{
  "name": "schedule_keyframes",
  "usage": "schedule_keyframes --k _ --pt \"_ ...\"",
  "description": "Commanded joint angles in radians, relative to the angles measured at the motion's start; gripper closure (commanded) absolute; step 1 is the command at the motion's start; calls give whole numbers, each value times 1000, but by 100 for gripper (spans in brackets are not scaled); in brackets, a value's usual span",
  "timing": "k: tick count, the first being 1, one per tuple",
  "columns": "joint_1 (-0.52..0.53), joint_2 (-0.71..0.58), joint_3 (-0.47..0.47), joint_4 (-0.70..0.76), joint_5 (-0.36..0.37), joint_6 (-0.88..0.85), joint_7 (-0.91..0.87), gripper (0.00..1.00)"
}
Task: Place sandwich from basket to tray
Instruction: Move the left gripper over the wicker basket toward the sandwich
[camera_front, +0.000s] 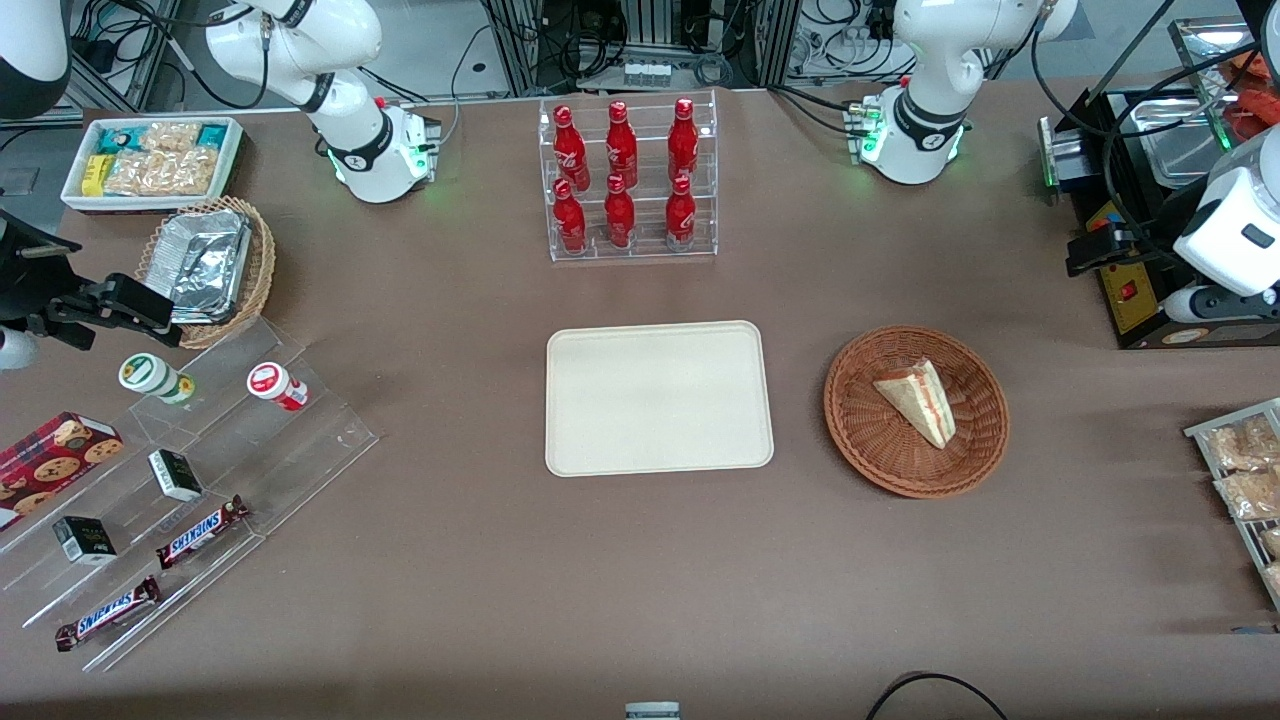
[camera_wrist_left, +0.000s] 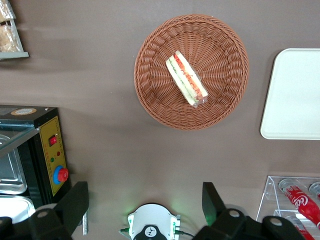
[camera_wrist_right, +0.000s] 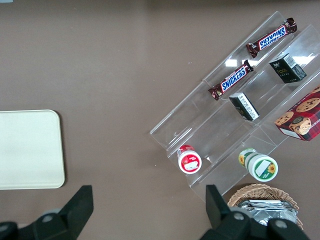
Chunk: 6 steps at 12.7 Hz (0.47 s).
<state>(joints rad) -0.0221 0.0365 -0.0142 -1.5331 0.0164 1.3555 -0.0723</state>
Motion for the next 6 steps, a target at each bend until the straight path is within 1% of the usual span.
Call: schedule_keyframes --k 1,3,4,6 --pt "-2 5 2 13 -4 1 31 0" --pt "-9 11 -3 -10 -3 2 29 0" --pt "-21 34 -10 -21 0 1 31 0" --pt "-25 42 -13 -88 1 40 26 0"
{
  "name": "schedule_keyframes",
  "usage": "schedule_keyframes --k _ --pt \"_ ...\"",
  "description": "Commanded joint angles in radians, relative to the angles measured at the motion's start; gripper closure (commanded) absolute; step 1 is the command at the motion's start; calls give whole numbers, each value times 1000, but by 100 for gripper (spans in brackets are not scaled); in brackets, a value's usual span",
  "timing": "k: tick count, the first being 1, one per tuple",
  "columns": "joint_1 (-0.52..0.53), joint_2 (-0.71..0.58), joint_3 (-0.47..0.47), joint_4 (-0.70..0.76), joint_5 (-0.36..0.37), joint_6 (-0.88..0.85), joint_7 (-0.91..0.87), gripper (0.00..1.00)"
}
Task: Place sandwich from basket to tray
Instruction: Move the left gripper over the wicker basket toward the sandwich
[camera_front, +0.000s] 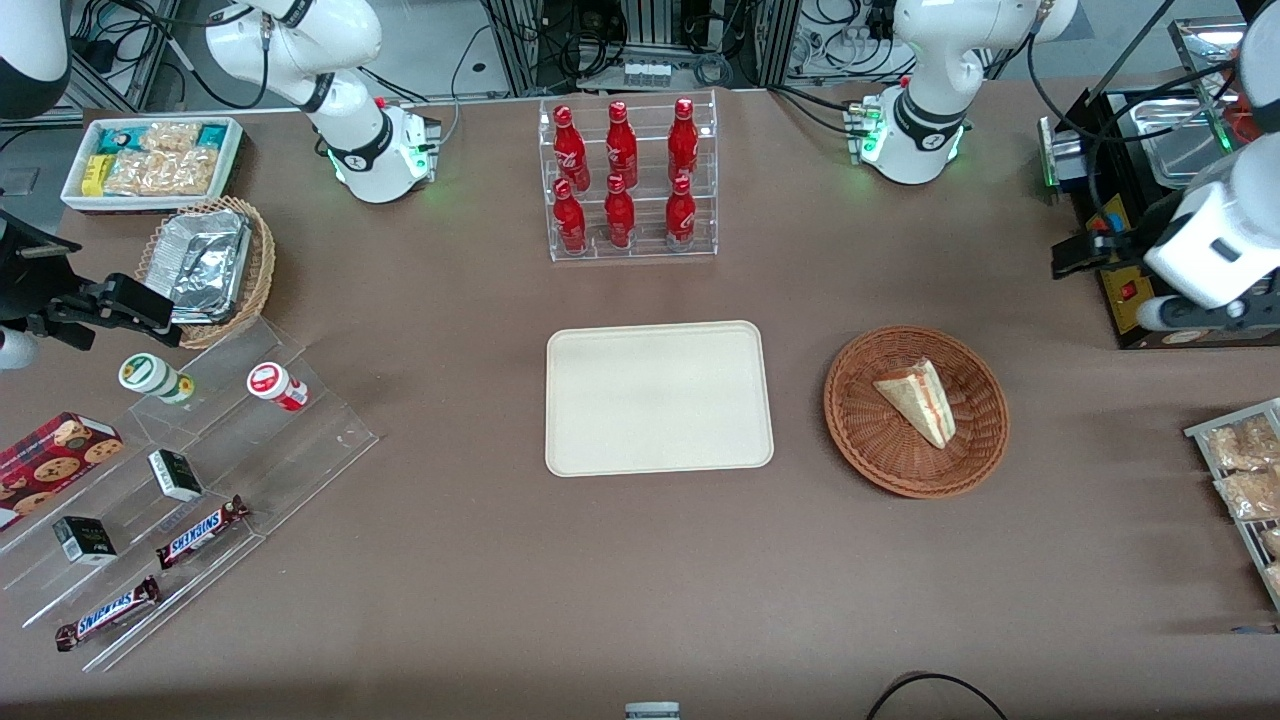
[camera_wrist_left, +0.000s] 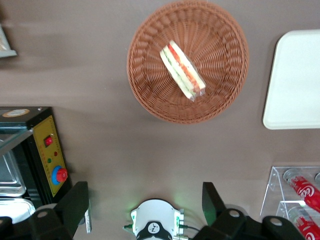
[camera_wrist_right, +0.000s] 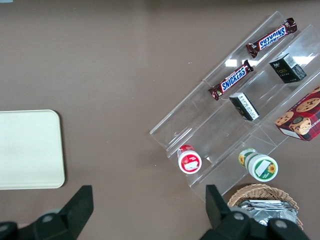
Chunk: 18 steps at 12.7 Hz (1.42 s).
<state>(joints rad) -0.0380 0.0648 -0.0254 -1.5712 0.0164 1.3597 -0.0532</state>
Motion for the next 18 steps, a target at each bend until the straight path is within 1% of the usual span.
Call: schedule_keyframes --k 1,6,8,11,12,14,16,18 --pt "-11 9 -2 -100 0 85 3 0" --pt "-33 -17 -2 -366 0 390 -5 0" --pt "-33 -45 -2 -502 0 562 -11 0" --pt "-33 -62 -4 -648 0 766 -118 0" --pt "-45 -59 -5 -661 0 791 -169 0" --pt "-71 -50 -5 -661 0 794 -343 0" --pt "-101 -33 -5 -667 0 835 -512 0" --pt "-106 -10 -4 -668 0 868 -650 0"
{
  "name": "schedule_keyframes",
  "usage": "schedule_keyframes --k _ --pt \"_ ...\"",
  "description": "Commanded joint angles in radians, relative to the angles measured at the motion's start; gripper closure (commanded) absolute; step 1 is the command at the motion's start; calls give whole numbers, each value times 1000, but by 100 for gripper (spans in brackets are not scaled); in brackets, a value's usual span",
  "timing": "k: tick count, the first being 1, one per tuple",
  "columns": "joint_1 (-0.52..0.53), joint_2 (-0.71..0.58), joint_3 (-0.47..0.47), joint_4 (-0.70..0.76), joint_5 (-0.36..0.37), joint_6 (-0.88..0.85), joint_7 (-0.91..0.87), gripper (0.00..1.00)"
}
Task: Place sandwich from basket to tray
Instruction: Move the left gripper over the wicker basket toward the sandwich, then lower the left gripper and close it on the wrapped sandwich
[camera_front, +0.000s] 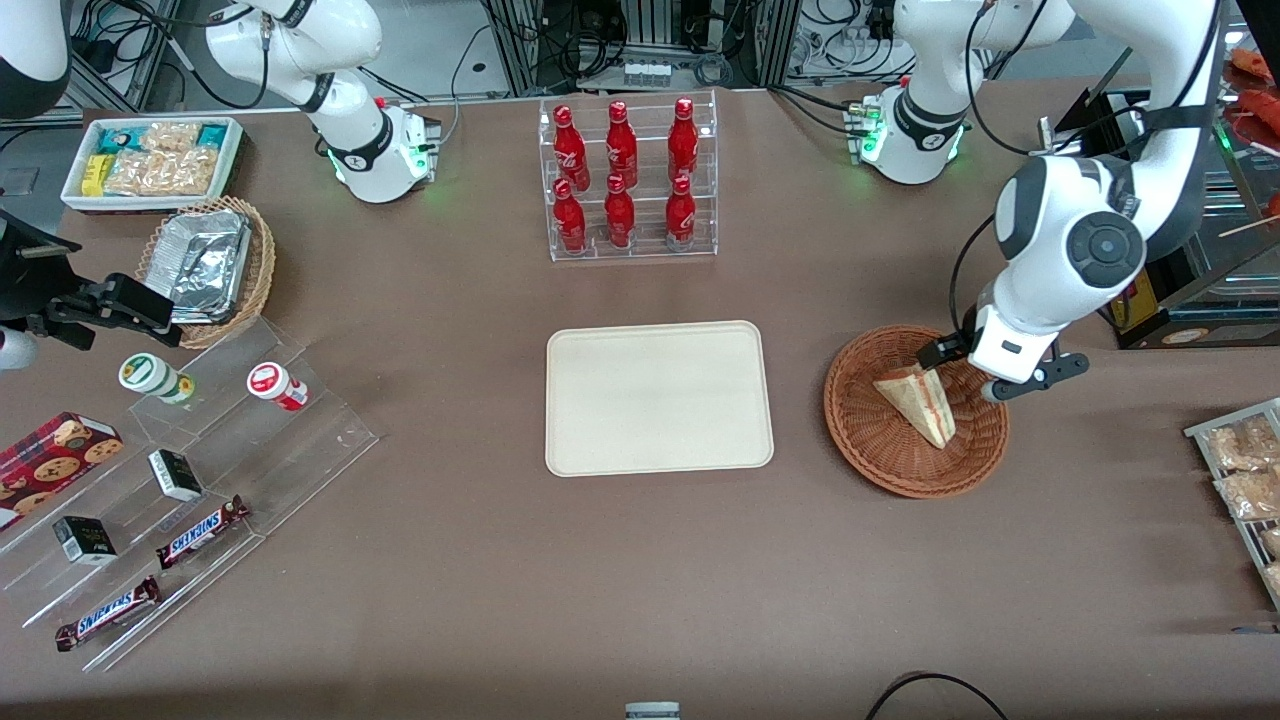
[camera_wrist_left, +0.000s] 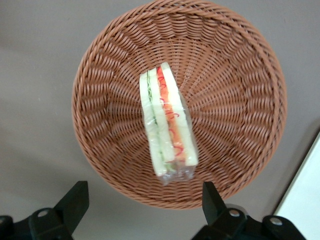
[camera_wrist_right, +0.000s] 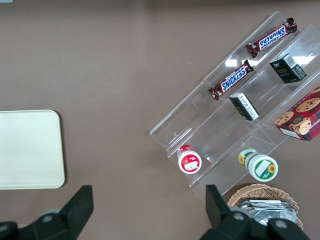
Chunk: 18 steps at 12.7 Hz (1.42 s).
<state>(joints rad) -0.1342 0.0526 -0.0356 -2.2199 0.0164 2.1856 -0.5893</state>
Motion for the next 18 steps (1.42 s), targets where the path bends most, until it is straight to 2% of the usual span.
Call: schedule_keyframes --k 1,5,10,18 --pt "-13 15 5 -20 0 60 -182 0" --pt "-16 78 5 -21 0 161 -410 0" --pt "-15 133 0 -26 -13 213 -425 0" --pt "-15 180 0 -27 -15 178 -451 2"
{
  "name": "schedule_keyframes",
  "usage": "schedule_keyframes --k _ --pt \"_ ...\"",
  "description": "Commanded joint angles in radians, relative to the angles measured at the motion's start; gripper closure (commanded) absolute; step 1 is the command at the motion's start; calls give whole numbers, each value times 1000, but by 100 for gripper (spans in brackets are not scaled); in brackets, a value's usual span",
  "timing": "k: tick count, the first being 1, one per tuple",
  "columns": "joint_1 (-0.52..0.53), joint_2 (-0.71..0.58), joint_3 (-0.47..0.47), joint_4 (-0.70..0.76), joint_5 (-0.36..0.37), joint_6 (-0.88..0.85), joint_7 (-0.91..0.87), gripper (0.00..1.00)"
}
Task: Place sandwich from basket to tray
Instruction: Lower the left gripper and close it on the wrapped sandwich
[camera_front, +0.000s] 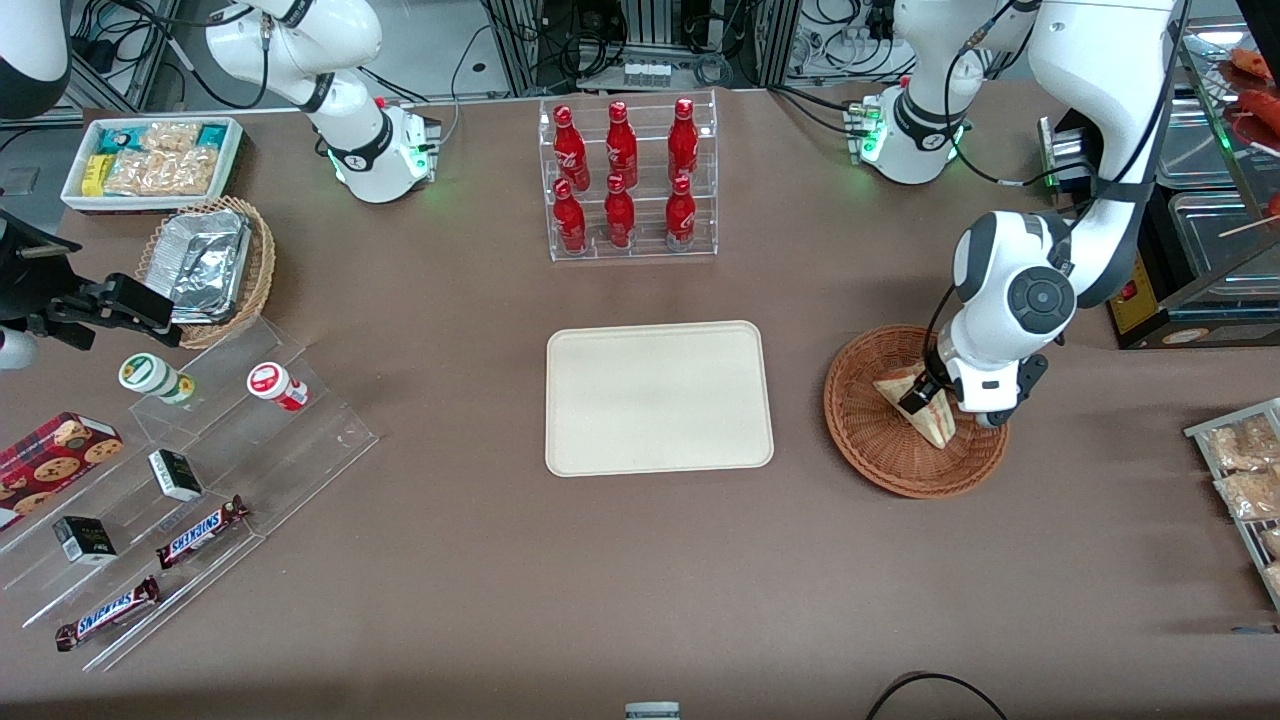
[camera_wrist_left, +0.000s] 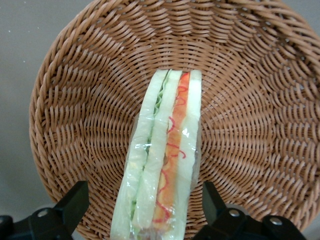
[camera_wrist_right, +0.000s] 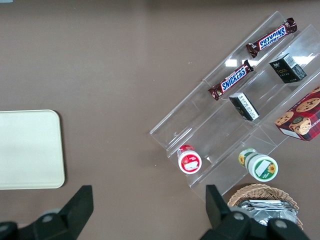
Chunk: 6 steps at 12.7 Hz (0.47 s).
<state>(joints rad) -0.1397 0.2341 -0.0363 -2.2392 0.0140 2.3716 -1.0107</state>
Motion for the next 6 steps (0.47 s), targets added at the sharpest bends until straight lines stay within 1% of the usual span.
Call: schedule_keyframes --k 1,2,3,4,5,6 --pt "-9 -1 1 -8 -14 -11 -37 13" --pt "-9 -1 -2 -5 -14 -18 -58 44" --pt "-9 -2 -14 -2 -14 -29 -66 73" --pt "-8 -5 -16 4 -14 -38 -66 86" --pt "-8 -4 -16 27 -14 -66 -65 90" --pt "-9 1 -16 73 -14 -122 -65 90"
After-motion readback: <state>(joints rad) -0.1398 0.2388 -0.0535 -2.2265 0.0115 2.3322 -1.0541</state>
